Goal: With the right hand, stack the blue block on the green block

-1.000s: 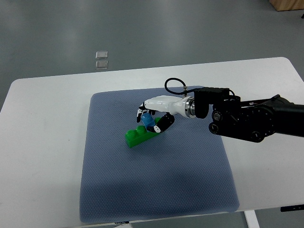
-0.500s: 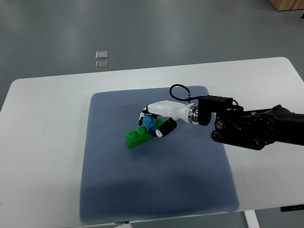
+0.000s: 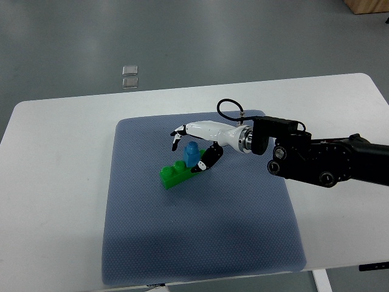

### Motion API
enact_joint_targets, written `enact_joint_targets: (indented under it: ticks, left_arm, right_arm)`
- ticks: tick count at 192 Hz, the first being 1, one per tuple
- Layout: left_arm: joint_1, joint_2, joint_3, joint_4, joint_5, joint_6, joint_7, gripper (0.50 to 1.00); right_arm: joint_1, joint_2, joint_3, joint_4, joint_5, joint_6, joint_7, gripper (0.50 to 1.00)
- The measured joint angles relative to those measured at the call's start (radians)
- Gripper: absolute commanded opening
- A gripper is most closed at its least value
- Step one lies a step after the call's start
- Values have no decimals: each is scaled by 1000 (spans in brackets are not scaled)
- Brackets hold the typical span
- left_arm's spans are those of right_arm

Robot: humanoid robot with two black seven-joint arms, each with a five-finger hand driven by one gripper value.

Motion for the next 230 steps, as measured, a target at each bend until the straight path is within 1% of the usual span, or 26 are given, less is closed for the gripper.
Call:
enact_joint_targets:
  ticks: [36,76,114,134,150,173,198,230]
  left_arm:
    - [0,0,0,0,0,0,0,1000]
    - [0,0,0,0,0,0,0,1000]
    - [0,0,0,0,0,0,0,1000]
    - [0,0,0,0,0,0,0,1000]
    - [0,0,0,0,0,0,0,1000]
    - [0,0,0,0,0,0,0,1000]
    - [0,0,0,-1,0,0,0,1000]
    - [1,0,0,-3,0,0,1,1000]
  right_arm:
    - [6,-2,33,1,5,4,1,901]
    - [16,-20,81,6,27,49,1,901]
    - [20,-44,155,19,81,152,-7,901]
    - [12,-52,243,20,165,229,-11,901]
    - [6,-56,304,18,245,259,-12,901]
    - [-19,-50,383,-6,371,260,-13,901]
    - [-86,-31,523,-71,536,250,-12,901]
    - [-180,48,709,-188,744,247,-6,905]
